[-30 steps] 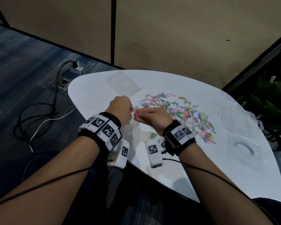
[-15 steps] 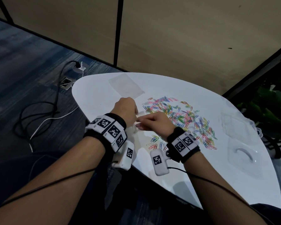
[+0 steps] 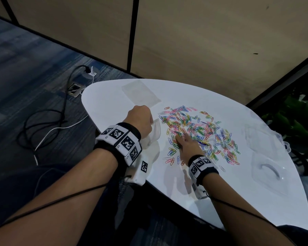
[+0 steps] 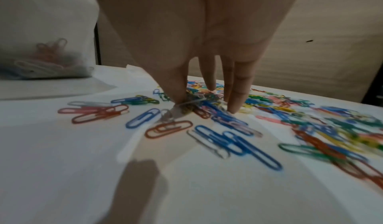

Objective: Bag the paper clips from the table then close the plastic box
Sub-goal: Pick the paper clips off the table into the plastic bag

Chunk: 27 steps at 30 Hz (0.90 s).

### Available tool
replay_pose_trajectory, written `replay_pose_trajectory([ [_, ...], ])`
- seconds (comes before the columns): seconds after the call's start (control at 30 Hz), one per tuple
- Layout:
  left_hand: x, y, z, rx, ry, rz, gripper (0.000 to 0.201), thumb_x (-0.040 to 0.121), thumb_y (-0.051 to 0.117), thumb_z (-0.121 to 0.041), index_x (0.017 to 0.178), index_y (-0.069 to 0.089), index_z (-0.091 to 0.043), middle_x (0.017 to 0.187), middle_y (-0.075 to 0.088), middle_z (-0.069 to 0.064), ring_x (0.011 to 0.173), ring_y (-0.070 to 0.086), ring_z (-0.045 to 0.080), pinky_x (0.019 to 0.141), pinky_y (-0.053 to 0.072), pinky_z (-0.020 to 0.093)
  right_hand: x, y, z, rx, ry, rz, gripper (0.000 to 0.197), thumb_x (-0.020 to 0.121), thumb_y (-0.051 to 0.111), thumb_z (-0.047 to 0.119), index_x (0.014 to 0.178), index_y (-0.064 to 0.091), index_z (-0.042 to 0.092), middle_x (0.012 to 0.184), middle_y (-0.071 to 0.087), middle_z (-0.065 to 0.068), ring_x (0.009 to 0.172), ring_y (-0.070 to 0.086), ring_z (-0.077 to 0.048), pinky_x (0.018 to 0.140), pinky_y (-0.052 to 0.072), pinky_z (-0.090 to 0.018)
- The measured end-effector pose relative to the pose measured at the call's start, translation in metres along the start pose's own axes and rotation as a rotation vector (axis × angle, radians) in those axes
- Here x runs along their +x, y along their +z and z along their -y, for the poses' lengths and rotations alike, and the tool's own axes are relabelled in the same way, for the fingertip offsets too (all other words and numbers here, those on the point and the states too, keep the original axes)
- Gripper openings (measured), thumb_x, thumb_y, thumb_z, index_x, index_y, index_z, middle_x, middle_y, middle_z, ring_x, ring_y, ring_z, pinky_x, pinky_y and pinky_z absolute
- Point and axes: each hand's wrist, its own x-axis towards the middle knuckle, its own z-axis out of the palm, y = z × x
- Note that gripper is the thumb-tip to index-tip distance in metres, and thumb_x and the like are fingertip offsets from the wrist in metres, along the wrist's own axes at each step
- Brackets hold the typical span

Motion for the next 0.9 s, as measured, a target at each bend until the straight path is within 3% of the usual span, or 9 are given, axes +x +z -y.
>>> replay_pose_trajectory([
  [0.07, 0.0, 0.001, -0.001, 0.01, 0.0, 0.011, 0.032, 0.087, 0.056, 0.004, 0.11, 0.074, -0.01, 0.11, 0.073, 0.013, 0.104, 0.068, 0.029, 0.093, 0.055, 0.034, 0.008, -0.001, 0.005, 0.034, -0.046, -0.089, 0.039, 0.087, 0.056, 0.003, 0.122, 0.057, 0.019, 0.122, 0.055, -0.012, 0.107, 0.057, -0.034, 0.081, 0.054, -0.036],
  [0.1, 0.001, 0.001, -0.001, 0.014, -0.002, 0.015, 0.033, 0.087, 0.056, 0.004, 0.11, 0.074, -0.01, 0.111, 0.073, 0.013, 0.104, 0.068, 0.029, 0.092, 0.056, 0.034, 0.011, -0.002, 0.006, 0.06, -0.056, -0.131, 0.028, 0.086, 0.056, 0.0, 0.11, 0.064, 0.013, 0.106, 0.06, -0.011, 0.096, 0.061, -0.031, 0.075, 0.052, -0.031],
  [0.17, 0.001, 0.001, -0.002, 0.018, -0.005, 0.02, 0.033, 0.087, 0.055, 0.003, 0.11, 0.074, -0.01, 0.111, 0.073, 0.013, 0.103, 0.069, 0.029, 0.092, 0.056, 0.034, 0.015, -0.011, 0.008, 0.114, -0.028, -0.142, 0.019, 0.087, 0.056, -0.002, 0.094, 0.071, 0.006, 0.092, 0.065, -0.011, 0.081, 0.063, -0.026, 0.074, 0.055, -0.03],
  [0.23, 0.001, 0.001, -0.002, 0.019, -0.004, 0.021, 0.032, 0.088, 0.055, 0.002, 0.11, 0.074, -0.011, 0.11, 0.073, 0.012, 0.102, 0.069, 0.028, 0.093, 0.056, 0.035, 0.015, -0.021, 0.006, 0.205, 0.038, -0.119, 0.018, 0.09, 0.059, 0.003, 0.093, 0.076, 0.008, 0.089, 0.071, -0.011, 0.075, 0.065, -0.023, 0.077, 0.059, -0.033],
  [0.37, 0.001, 0.001, -0.001, 0.023, -0.007, 0.016, 0.03, 0.09, 0.055, 0.0, 0.111, 0.074, -0.011, 0.106, 0.073, 0.013, 0.1, 0.071, 0.029, 0.093, 0.056, 0.034, 0.006, -0.039, -0.006, 0.525, 0.177, -0.21, 0.016, 0.088, 0.069, 0.012, 0.102, 0.077, 0.009, 0.092, 0.076, -0.007, 0.077, 0.069, -0.019, 0.079, 0.057, -0.026],
  [0.5, 0.002, 0.003, -0.002, 0.015, -0.006, 0.019, 0.031, 0.089, 0.054, 0.001, 0.11, 0.073, -0.011, 0.108, 0.073, 0.013, 0.1, 0.071, 0.029, 0.093, 0.056, 0.035, -0.007, -0.064, -0.011, 1.151, 0.338, -0.253, 0.025, 0.081, 0.077, 0.01, 0.104, 0.074, 0.002, 0.088, 0.076, -0.009, 0.072, 0.073, -0.017, 0.073, 0.059, -0.024],
  [0.63, 0.003, 0.006, -0.003, 0.007, -0.01, 0.016, 0.03, 0.09, 0.052, 0.0, 0.109, 0.073, -0.011, 0.104, 0.073, 0.014, 0.099, 0.071, 0.028, 0.092, 0.056, 0.034, -0.021, -0.092, 0.012, 1.73, 0.27, -0.224, 0.03, 0.077, 0.076, -0.002, 0.106, 0.07, -0.008, 0.1, 0.073, -0.02, 0.071, 0.072, -0.019, 0.069, 0.059, -0.023],
  [0.77, 0.005, 0.01, -0.002, -0.019, -0.012, 0.003, 0.031, 0.088, 0.053, 0.0, 0.109, 0.073, -0.011, 0.102, 0.074, 0.016, 0.101, 0.071, 0.029, 0.095, 0.056, 0.037, -0.03, -0.101, 0.052, 1.854, 0.195, -0.092, 0.017, 0.079, 0.075, -0.001, 0.096, 0.072, -0.002, 0.105, 0.072, -0.017, 0.073, 0.071, -0.016, 0.069, 0.058, -0.023],
  [0.9, 0.007, 0.01, -0.001, -0.042, -0.004, -0.028, 0.024, 0.089, 0.059, -0.004, 0.106, 0.075, -0.012, 0.101, 0.074, 0.016, 0.101, 0.071, 0.029, 0.096, 0.055, 0.037, -0.026, -0.091, 0.09, 1.771, 0.203, -0.043, 0.01, 0.081, 0.072, -0.003, 0.091, 0.071, -0.001, 0.088, 0.069, -0.012, 0.06, 0.065, -0.015, 0.07, 0.06, -0.027],
])
